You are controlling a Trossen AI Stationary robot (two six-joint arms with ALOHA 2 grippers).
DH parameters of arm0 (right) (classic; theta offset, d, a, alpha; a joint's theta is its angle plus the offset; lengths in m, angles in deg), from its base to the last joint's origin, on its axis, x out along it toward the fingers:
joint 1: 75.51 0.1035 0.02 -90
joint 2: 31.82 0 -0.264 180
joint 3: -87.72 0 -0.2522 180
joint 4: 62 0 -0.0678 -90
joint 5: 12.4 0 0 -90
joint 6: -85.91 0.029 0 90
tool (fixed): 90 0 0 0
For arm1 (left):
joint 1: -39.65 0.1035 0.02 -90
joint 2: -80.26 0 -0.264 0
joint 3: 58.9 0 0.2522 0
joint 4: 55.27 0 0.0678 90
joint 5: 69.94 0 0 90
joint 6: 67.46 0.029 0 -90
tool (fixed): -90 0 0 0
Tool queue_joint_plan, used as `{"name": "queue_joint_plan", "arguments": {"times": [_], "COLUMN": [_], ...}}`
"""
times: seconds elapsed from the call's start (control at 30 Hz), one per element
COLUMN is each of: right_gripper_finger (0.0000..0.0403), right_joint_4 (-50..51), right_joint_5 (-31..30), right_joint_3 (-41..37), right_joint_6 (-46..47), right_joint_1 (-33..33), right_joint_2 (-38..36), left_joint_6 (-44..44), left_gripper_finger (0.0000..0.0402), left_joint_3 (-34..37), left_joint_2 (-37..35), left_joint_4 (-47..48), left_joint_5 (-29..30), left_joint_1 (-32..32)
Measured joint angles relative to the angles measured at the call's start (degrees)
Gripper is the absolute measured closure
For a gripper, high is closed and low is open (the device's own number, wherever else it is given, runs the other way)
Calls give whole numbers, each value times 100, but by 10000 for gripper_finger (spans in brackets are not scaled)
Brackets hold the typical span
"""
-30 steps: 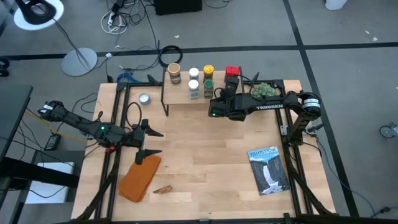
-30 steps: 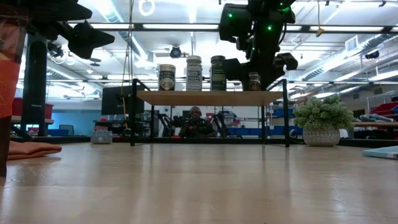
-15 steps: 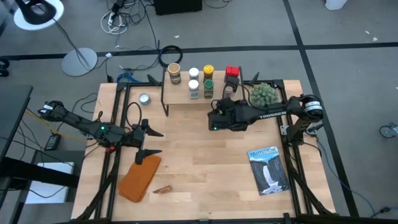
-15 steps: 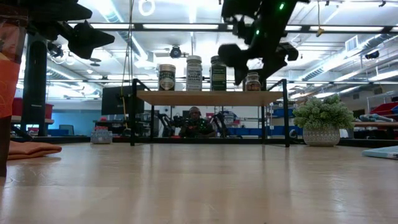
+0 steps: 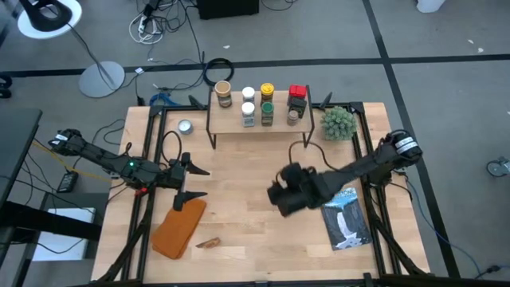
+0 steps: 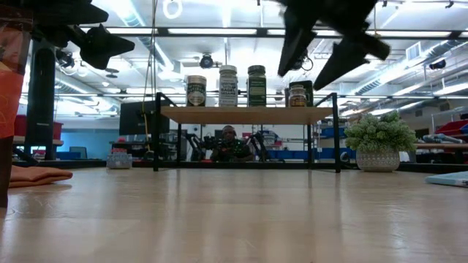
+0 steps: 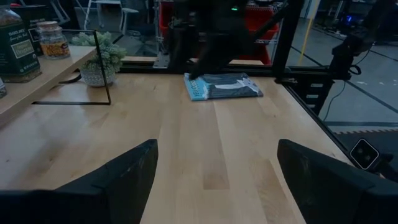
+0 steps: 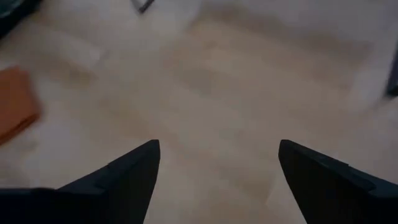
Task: Shelf spices
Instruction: Put the orange seasoning bag on the shelf
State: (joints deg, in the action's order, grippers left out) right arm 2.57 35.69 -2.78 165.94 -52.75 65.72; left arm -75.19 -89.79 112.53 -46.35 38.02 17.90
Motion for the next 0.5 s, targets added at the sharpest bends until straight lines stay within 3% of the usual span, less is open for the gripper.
{"name": "queue_joint_plan", "arguments": {"times": [0.33, 0.5], "right_gripper_finger": [77, 82], "right_joint_4": [-882, -1093], "right_joint_5": [-452, -56], "right_joint_3": [4, 2], "right_joint_6": [208, 62], "right_joint_1": [937, 1062], "right_joint_2": [222, 684], "left_joint_6": [0, 0], "left_gripper_finger": [66, 66], "left_joint_3": [0, 0], "left_joint_2": [-2, -2], "left_joint_4": [-2, -29], "left_joint_5": [-1, -1], "left_joint_1": [0, 1]}}
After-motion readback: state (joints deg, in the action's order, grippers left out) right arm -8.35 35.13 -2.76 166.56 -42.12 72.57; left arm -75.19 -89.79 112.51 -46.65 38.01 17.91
